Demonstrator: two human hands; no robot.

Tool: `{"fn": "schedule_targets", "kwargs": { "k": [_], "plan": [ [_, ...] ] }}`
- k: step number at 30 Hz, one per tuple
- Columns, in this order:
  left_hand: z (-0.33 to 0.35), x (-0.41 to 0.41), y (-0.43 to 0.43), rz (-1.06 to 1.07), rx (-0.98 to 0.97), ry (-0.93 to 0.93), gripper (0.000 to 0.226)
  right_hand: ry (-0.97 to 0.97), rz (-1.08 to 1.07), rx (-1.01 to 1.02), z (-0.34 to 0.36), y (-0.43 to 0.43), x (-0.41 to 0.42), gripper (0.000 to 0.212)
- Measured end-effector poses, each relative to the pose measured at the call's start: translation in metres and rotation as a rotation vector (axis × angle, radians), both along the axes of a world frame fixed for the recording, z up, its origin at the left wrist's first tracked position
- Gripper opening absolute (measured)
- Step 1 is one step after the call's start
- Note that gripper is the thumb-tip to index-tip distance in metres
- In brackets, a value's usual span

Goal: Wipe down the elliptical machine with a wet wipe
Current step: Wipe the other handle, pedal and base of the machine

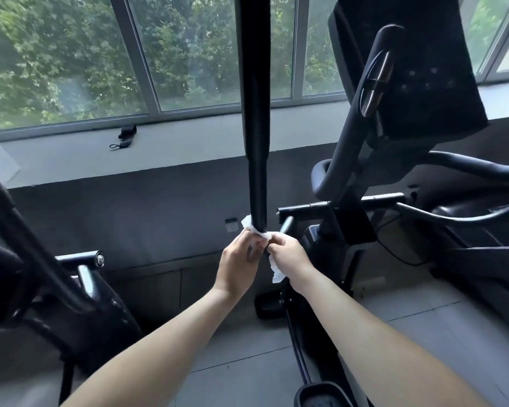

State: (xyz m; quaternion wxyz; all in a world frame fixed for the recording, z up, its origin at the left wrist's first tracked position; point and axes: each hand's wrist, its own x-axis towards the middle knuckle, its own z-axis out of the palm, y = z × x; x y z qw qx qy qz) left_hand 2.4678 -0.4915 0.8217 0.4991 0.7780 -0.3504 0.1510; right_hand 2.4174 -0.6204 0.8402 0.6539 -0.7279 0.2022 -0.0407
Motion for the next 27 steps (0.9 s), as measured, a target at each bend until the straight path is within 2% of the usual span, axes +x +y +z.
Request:
{"fn": "schedule_targets", "kwargs": {
  "k": [3,8,11,14,16,22,27],
  "plan": [
    [-0.022,-0.002,-0.001,-0.008,0.095,0.066,0.013,0.009,0.009,0.029,-0.003,-0.002,-0.001,0.021],
    [-0.043,0.005,-0.005,0.025,0.189,0.201,0.014,0.009,0.031,0.018,-0.009,-0.005,-0.002,0.031],
    [-0.03,0.004,0.0,-0.021,0.113,0.14,0.011,0.029,0.011,0.002,-0.012,-0.007,-0.002,0.036],
    [-0.016,0.001,0.004,0.044,0.005,-0.017,0.007,0.027,-0.026,-0.001,-0.017,-0.007,-0.003,0.044],
    [-0.013,-0.001,0.002,0.062,-0.026,-0.047,0.006,0.014,-0.042,-0.005,-0.019,-0.006,-0.003,0.046],
    [-0.033,0.002,0.002,0.008,0.076,-0.033,0.008,0.01,-0.035,-0.001,-0.03,-0.01,-0.002,0.053],
    [-0.059,0.005,-0.008,0.038,0.219,0.181,0.013,-0.004,-0.022,0.018,-0.036,-0.012,-0.001,0.044]
  ]
}}
